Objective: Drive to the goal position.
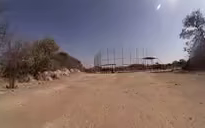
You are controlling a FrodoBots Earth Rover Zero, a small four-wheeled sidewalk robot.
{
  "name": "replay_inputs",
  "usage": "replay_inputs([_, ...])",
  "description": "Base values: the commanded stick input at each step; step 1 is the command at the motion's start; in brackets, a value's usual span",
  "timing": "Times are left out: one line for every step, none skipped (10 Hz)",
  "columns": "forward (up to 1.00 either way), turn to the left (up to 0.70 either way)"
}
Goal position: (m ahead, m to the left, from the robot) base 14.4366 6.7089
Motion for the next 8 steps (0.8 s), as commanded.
replay_inputs([0.50,0.00])
replay_inputs([0.50,0.00])
replay_inputs([0.50,0.00])
replay_inputs([0.50,0.00])
replay_inputs([0.50,0.00])
replay_inputs([0.50,0.00])
replay_inputs([0.50,0.00])
replay_inputs([0.50,0.00])
